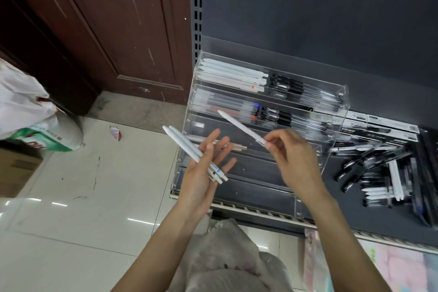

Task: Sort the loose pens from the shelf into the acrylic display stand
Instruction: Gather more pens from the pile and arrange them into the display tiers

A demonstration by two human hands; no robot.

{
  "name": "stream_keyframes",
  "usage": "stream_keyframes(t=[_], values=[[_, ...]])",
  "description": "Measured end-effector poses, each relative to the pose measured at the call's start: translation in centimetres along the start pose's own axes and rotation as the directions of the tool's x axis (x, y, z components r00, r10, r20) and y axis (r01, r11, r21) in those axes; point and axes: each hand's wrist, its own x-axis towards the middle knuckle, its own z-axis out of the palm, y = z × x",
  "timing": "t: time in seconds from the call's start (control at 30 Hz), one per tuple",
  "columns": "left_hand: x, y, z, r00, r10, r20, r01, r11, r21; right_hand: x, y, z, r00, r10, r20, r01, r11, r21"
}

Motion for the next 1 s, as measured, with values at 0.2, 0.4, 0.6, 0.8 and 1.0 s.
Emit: stream_keyframes(t=[0.2,0.4,0.6,0.8,1.0], values=[[-0.2,0.8,-2.7,0.983,-0.053,-0.178,0.021,0.984,-0.176,2.1,-0.5,3.0,0.980,-0.153,0.126,0.184,0.939,-0.291],[-0.3,1.0,-3.4,0.990,-0.092,-0.111,0.055,0.951,-0.304,3.6,-1.1,4.8,0.958,-0.217,0.188,0.265,0.921,-0.285],[-0.3,0.9,-2.9,0.986,-0.130,-0.107,0.099,0.962,-0.256,4.0,-1.4,5.7,0.915,-0.223,0.336,0.335,0.885,-0.323],[-0.4,1.0,-1.8,0.994,0.002,-0.114,-0.005,1.000,-0.025,0.1,-5.5,3.2,0.981,-0.163,0.102,0.161,0.987,0.028],[-0.8,1.2,-0.6,0.996,0.073,-0.056,-0.061,0.981,0.186,-2.6,-7.3,3.1,0.985,-0.007,0.175,-0.070,0.900,0.431]])
